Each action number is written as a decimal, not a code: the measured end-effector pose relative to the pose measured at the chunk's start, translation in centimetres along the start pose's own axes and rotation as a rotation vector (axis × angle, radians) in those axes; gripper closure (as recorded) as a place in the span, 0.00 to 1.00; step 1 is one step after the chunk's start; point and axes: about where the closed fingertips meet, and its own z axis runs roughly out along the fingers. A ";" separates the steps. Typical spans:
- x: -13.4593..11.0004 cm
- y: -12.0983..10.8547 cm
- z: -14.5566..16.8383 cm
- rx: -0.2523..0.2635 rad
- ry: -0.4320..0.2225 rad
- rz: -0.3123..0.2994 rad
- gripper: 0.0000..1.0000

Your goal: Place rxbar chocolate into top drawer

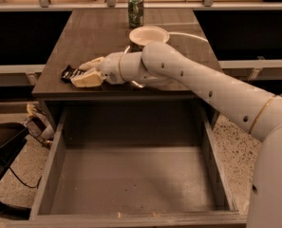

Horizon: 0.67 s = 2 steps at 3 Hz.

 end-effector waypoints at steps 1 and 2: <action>0.0 0.0 0.0 0.000 0.000 0.000 1.00; 0.0 0.0 0.0 0.000 0.000 0.000 1.00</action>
Offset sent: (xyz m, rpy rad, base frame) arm 0.0100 -0.0027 0.0883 -0.2194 -0.0505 0.0174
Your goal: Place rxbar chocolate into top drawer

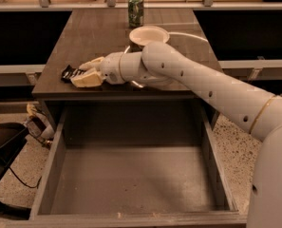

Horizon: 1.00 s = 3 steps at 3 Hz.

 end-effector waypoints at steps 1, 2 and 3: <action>0.0 0.0 0.0 0.000 0.000 0.000 1.00; 0.0 0.0 0.0 0.000 0.000 0.000 1.00; 0.0 0.0 0.0 0.000 0.000 0.000 1.00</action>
Offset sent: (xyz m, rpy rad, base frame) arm 0.0156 -0.0425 0.1409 -0.2721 -0.0600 -0.0401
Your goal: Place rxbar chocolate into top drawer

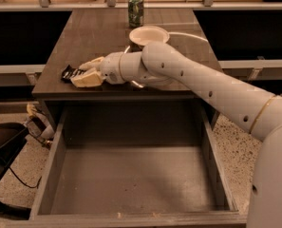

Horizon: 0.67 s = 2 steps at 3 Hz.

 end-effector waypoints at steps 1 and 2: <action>-0.1 0.0 0.0 0.000 0.001 -0.001 1.00; -3.0 -0.7 -1.5 0.018 0.058 -0.033 1.00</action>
Offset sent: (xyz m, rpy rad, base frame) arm 0.0170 -0.0529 0.2027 -0.3851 -0.1133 -0.0814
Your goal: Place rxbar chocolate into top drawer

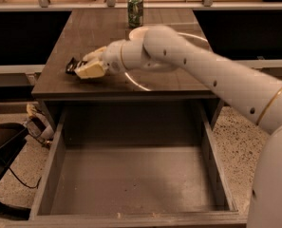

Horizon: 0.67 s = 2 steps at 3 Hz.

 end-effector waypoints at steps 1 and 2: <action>-6.1 -1.0 -2.5 0.005 0.108 -0.075 1.00; -8.9 -2.3 -5.9 -0.004 0.187 -0.107 1.00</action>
Offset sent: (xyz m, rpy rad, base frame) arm 0.0042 -0.0673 0.1507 -0.3094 -0.0462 0.0251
